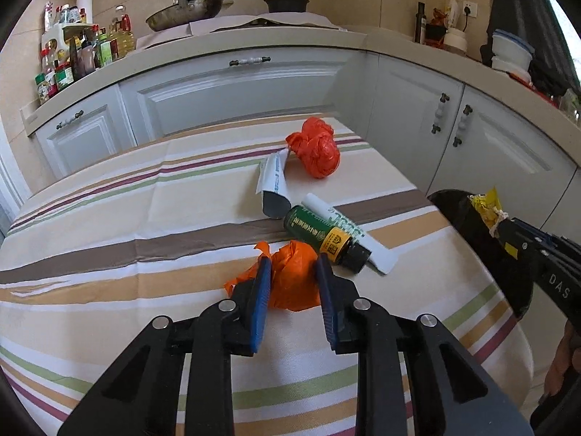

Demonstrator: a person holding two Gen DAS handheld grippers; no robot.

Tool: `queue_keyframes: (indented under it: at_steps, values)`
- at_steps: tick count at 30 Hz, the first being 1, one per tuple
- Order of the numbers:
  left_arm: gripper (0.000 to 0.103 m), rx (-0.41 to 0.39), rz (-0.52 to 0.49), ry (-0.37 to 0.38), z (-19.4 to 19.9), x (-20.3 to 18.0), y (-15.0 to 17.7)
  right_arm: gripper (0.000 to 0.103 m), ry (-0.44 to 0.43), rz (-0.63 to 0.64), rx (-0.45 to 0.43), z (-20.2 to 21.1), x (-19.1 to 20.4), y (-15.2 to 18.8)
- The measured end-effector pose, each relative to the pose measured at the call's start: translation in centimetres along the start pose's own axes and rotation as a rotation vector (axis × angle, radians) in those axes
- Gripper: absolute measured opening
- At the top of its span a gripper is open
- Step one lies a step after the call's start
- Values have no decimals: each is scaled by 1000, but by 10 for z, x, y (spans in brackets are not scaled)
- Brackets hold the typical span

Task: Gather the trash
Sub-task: 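Grasp the yellow wrapper with the right gripper while the left gripper grasps the orange bag, then carry the yellow wrapper and orange bag over the bin with both grippers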

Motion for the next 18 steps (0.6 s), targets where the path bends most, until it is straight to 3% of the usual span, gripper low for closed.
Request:
queue_keyframes:
  at_steps: [11,18]
  values:
    - [25,-52,-6,7,18,-5,-7,16,22,-2,-38,17,-6,-3]
    - [25,-113,-27,64,34,-29,-23,16,66,-5,-78,29,-20,-10]
Point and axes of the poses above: each gripper's, at about its wrist camera, not at the fingertips, and z roughly against the way its jaws point, x to its left, y to its underside, the point moved 4 cm from there along -z, roughly the way its jaws point, and after that the axes turned 4 degrees about -x, right-handed, at the moved point
